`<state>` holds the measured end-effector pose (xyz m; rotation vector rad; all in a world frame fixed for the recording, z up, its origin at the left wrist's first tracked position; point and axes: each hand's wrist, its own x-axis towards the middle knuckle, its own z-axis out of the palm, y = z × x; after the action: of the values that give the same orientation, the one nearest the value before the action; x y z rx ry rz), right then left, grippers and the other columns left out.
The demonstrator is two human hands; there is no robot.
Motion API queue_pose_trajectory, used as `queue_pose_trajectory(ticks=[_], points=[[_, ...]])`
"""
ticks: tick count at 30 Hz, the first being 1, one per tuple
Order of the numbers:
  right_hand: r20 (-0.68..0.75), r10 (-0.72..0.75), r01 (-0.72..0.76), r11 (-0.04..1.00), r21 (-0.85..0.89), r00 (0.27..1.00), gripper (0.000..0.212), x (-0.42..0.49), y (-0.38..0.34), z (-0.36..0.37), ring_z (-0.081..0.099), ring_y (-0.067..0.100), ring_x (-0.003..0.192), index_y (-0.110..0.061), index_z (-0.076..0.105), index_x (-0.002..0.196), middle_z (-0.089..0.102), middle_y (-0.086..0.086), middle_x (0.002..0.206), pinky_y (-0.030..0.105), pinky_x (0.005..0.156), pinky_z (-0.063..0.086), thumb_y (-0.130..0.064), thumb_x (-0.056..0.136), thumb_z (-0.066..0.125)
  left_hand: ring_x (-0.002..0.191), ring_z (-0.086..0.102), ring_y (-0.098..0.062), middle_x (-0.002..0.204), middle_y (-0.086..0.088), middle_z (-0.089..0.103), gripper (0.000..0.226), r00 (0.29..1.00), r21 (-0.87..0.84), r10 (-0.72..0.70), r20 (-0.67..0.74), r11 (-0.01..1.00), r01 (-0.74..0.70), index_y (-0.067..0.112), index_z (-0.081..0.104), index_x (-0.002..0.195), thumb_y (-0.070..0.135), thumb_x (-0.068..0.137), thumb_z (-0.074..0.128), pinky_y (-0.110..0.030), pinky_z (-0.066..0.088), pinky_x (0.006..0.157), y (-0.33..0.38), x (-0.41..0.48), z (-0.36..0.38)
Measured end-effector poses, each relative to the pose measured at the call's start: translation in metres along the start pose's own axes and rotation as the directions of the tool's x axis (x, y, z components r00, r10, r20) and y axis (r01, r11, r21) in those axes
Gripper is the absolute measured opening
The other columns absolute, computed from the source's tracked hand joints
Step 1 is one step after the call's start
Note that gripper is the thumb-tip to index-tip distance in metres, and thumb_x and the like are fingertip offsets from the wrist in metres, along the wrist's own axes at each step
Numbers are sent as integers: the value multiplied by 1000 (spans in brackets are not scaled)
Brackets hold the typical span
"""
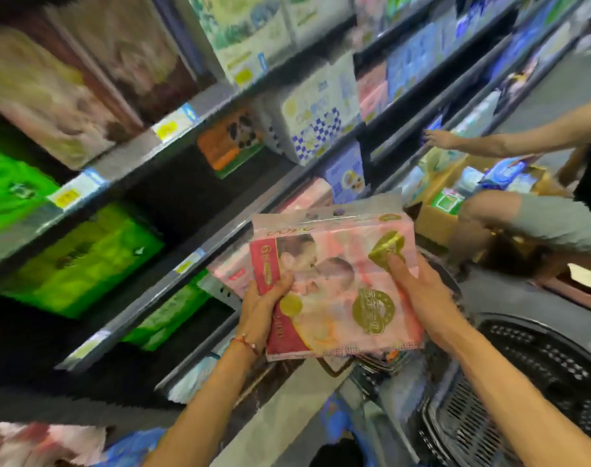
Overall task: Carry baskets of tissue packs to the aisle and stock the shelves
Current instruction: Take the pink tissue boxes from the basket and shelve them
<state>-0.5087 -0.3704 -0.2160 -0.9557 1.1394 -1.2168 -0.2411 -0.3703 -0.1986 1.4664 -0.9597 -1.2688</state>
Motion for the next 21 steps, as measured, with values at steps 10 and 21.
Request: queue_pose_trajectory(ticks=[10, 21], points=[[138, -174, 181, 983, -40, 975, 22, 49, -87, 114, 78, 10, 93, -25, 68, 121, 81, -9, 104, 23, 72, 60, -37, 106, 56, 96, 72, -34, 113, -17, 74, 68, 970, -144, 223, -101, 961, -236, 9, 62, 128, 38, 71, 85, -45, 60, 83, 104, 8, -90], [266, -239, 269, 960, -81, 934, 41, 93, -143, 228, 79, 26, 97, -17, 68, 123, 81, 9, 107, 37, 81, 65, -49, 105, 50, 75, 67, -22, 91, -7, 68, 70, 937, -210, 335, -100, 913, -349, 13, 60, 119, 42, 61, 87, -35, 56, 63, 181, 48, -193]])
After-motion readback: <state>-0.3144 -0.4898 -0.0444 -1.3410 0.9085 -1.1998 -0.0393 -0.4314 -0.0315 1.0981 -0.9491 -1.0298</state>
